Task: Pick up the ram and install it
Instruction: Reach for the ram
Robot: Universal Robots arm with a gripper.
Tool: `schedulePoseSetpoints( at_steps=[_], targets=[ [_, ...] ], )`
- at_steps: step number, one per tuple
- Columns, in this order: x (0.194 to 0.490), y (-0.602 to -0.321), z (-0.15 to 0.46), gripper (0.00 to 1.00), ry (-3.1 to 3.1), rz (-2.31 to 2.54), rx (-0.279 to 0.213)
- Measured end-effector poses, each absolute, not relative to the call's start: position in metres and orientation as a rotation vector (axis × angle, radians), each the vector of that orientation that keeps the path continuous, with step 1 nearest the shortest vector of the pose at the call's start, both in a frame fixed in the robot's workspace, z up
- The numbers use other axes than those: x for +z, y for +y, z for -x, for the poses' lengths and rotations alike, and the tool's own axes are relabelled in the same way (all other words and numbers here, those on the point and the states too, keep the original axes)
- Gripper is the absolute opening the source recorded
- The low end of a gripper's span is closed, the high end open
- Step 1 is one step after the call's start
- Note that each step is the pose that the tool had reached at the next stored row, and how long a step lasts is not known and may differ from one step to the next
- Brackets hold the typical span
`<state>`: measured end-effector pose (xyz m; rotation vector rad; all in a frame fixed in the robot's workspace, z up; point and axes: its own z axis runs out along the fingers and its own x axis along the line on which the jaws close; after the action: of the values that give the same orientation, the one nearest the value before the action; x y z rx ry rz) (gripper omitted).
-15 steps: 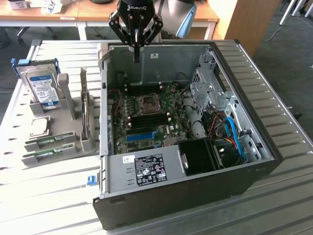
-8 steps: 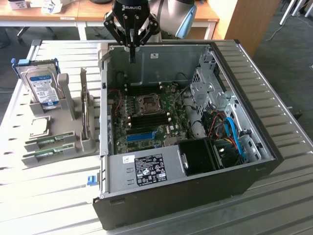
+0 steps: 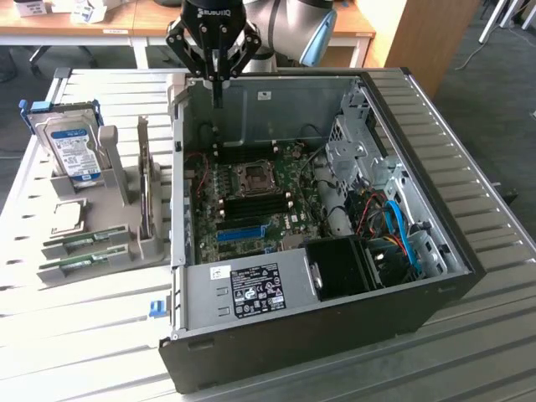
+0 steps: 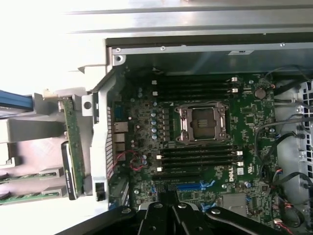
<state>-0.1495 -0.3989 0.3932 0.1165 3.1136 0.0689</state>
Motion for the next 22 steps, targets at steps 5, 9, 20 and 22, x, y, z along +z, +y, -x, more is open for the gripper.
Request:
schedulePoseSetpoints(
  at_steps=[5,9,20,22],
  targets=[
    [0.393,-0.399,0.156,0.11,3.114,-0.117,0.069],
    [0.393,-0.399,0.162,0.11,3.114,-0.117,0.069],
    [0.393,-0.399,0.175,0.11,3.114,-0.117,0.069],
    [0.393,-0.399,0.177,0.11,3.114,-0.117,0.069]
  ],
)
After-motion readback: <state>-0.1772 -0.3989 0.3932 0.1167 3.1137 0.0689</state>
